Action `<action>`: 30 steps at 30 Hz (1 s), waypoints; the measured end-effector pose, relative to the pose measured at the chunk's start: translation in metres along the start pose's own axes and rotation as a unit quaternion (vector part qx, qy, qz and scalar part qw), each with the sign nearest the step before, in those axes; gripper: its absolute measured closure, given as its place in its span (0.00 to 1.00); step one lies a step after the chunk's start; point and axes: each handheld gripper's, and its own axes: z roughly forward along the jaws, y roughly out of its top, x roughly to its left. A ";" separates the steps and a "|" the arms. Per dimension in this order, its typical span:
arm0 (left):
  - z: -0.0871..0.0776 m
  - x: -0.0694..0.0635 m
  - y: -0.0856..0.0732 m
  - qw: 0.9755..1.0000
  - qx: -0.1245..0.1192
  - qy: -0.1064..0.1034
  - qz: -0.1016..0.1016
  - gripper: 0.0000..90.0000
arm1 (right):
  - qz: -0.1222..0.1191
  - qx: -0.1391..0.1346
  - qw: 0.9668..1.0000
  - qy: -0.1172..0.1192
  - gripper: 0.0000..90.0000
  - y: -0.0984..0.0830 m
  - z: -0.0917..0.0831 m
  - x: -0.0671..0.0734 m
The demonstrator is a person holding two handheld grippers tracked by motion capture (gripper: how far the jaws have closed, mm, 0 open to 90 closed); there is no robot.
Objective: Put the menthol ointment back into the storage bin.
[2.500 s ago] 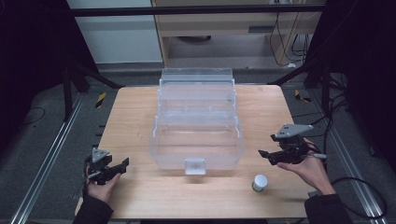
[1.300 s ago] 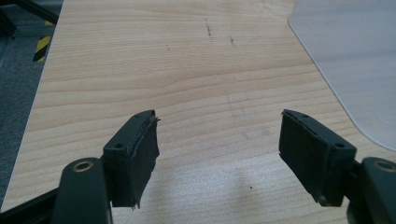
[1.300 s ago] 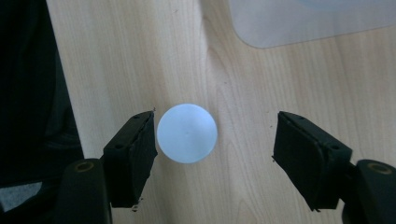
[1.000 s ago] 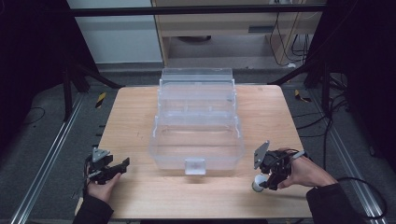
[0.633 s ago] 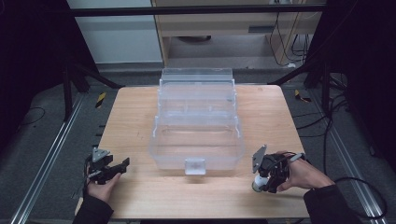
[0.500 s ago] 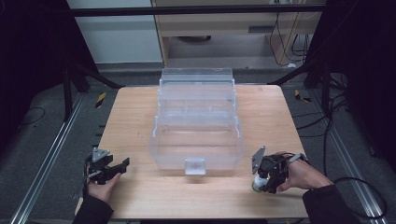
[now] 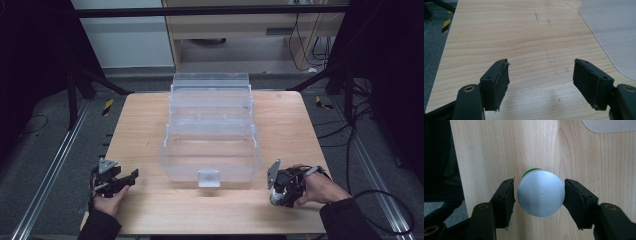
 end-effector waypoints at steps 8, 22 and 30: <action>0.000 0.000 0.000 1.000 0.000 0.000 0.000 0.31 | 0.002 0.002 1.000 0.002 0.52 0.000 0.001 -0.002; 0.000 0.000 0.000 1.000 0.001 0.000 0.001 0.32 | 0.003 0.013 1.000 0.008 0.56 0.001 0.003 -0.001; 0.000 0.000 0.000 1.000 0.003 0.000 0.001 0.32 | 0.001 0.012 1.000 0.008 0.56 0.002 -0.003 -0.002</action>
